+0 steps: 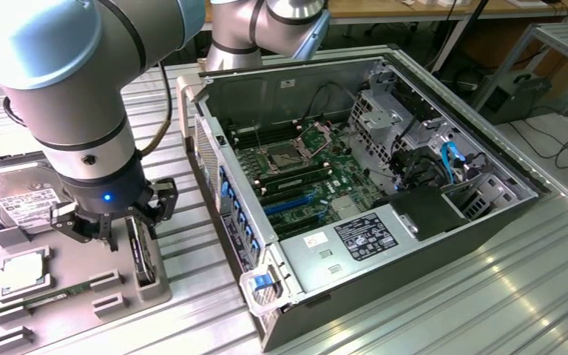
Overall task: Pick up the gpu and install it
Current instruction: 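Pick up the gpu and move the gpu toward the slot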
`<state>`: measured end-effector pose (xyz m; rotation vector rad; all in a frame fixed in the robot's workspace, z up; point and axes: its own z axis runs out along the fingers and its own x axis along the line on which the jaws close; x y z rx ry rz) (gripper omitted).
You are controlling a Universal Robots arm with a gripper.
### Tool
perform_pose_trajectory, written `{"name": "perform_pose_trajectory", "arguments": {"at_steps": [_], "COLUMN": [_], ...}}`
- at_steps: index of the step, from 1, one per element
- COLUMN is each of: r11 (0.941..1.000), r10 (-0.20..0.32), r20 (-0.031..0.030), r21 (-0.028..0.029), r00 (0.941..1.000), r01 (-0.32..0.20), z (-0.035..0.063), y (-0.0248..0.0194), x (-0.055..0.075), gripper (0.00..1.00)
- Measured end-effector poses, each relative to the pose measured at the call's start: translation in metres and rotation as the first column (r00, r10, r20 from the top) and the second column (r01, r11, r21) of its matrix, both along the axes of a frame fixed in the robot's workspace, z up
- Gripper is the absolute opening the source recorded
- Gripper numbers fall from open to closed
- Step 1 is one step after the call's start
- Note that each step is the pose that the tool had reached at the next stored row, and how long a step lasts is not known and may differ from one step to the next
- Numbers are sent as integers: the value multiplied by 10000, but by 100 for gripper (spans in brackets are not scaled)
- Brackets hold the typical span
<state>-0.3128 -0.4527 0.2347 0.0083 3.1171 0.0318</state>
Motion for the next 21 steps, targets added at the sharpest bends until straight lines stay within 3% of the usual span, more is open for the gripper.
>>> {"name": "perform_pose_trajectory", "arguments": {"at_steps": [9,12,14,18,20,21], "r11": [10000,10000,10000,10000,10000,10000], "r10": [0,0,0,0,0,0], "r20": [0,0,0,3,4,3], "r21": [0,-4,-12,-20,-19,-20], "r00": [10000,10000,10000,10000,10000,10000], "r01": [0,0,0,0,0,0], "z": [-19,-94,-97,-113,58,214], "y": [1,40,40,40,40,40], "x": [0,19,32,56,56,55], "gripper": [56,55,32,27,27,27]}}
